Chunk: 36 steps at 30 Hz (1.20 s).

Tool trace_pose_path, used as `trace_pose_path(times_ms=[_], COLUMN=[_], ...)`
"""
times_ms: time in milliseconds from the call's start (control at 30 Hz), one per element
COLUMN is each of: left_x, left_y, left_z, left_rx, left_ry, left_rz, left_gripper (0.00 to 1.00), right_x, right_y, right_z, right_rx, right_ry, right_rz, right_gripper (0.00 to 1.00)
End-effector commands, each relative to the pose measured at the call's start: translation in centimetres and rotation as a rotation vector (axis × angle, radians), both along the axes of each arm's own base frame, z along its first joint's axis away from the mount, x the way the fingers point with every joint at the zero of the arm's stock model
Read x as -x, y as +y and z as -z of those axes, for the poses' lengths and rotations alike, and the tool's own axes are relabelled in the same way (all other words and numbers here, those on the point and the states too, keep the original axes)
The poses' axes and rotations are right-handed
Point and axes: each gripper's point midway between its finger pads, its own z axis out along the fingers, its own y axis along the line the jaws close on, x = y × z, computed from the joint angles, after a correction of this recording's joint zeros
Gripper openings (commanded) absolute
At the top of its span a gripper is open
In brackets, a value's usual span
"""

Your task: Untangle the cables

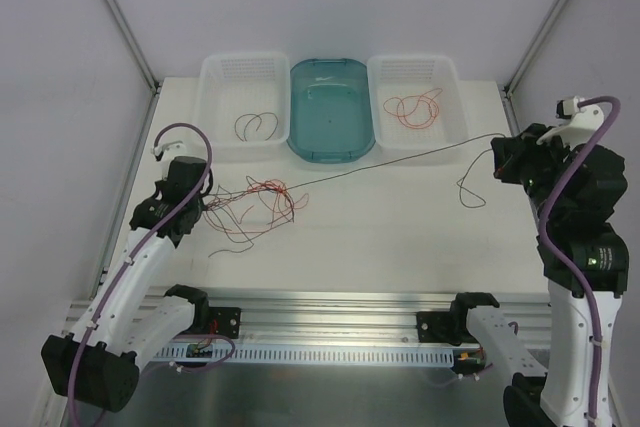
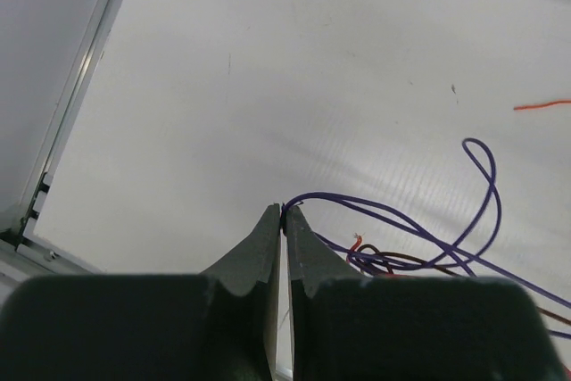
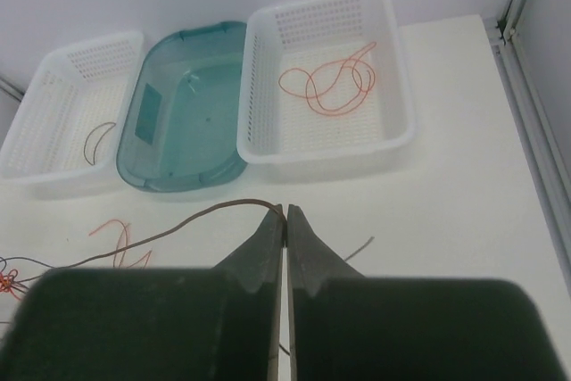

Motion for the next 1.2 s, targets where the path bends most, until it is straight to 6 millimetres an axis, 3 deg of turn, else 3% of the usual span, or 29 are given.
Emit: trace_pose_path(times_ms=[0, 33, 133, 167, 200, 267, 333, 400, 467, 533, 600, 667, 700, 733, 767, 833, 933, 967, 1033, 1167], left_x=[0.0, -0.1, -0.6, -0.8, -0.5, -0.4, 0.4, 1.0, 1.5, 1.9, 2.5, 2.9, 2.9, 3.1, 3.2, 3.4, 3.9, 4.2, 4.6, 5.3], left_y=[0.2, -0.4, -4.3, -5.4, -7.4, -9.4, -12.0, -13.2, -14.0, -14.5, -15.1, -15.9, -15.9, -15.8, -15.6, -15.4, -15.4, -15.5, -15.7, -16.1], left_z=[-1.1, -1.1, -1.1, -1.5, -1.6, -1.7, -1.6, -0.8, -0.6, -0.2, -0.4, -0.5, -0.3, -0.1, 0.2, 0.3, 1.0, 1.7, 2.9, 5.9], left_rx=[0.015, 0.046, 0.210, 0.252, 0.336, 0.418, 0.537, 0.598, 0.645, 0.677, 0.709, 0.744, 0.746, 0.745, 0.738, 0.741, 0.766, 0.775, 0.775, 0.722], left_ry=[-0.021, -0.025, -0.032, -0.052, -0.046, -0.055, -0.031, 0.001, 0.012, 0.017, 0.007, 0.000, 0.003, 0.008, 0.004, -0.006, -0.001, 0.015, 0.053, 0.144], left_rz=[-0.018, 0.001, 0.162, 0.207, 0.290, 0.369, 0.457, 0.493, 0.511, 0.521, 0.544, 0.568, 0.565, 0.564, 0.557, 0.537, 0.508, 0.495, 0.469, 0.413], left_gripper=[0.00, 0.00, 0.00, 0.00, 0.00, 0.02, 0.04, 0.10, 0.14, 0.17, 0.18, 0.20, 0.24, 0.36, 0.46, 0.60, 0.67, 0.68, 0.69, 0.66], right_x=[-0.4, -0.7, -1.1, -0.9, -0.6, -0.4, 0.0, 0.5, 0.6, 0.5, 0.7, 0.3, 0.7, 0.5, 0.0, 0.4, 0.6, 0.2, 0.1, 0.8], right_y=[-0.6, -0.3, 3.0, 3.7, 4.3, 4.2, 4.9, 5.2, 5.7, 7.1, 9.5, 11.4, 13.4, 14.7, 15.0, 17.5, 18.7, 18.9, 19.5, 23.3], right_z=[4.3, 7.3, 11.7, 15.4, 17.3, 21.5, 23.6, 26.3, 27.8, 28.0, 27.9, 26.6, 26.5, 25.3, 25.1, 24.0, 23.9, 23.1, 23.5, 23.0], right_rx=[-0.014, -0.020, -0.123, -0.140, -0.133, -0.091, -0.065, -0.044, -0.038, -0.010, 0.037, 0.065, 0.088, 0.088, 0.119, 0.163, 0.266, 0.295, 0.326, 0.255], right_ry=[0.156, 0.229, 0.325, 0.417, 0.460, 0.554, 0.610, 0.682, 0.725, 0.724, 0.714, 0.671, 0.664, 0.636, 0.614, 0.578, 0.566, 0.538, 0.548, 0.533], right_rz=[0.039, 0.029, -0.121, -0.144, -0.158, -0.135, -0.155, -0.154, -0.156, -0.194, -0.276, -0.320, -0.389, -0.424, -0.402, -0.457, -0.448, -0.425, -0.434, -0.559], right_gripper=[0.01, 0.01, 0.01, 0.01, 0.01, 0.01, 0.01, 0.04, 0.20, 0.40, 0.54, 0.61, 0.64, 0.68, 0.70, 0.73, 0.79, 0.80, 0.82, 0.85])
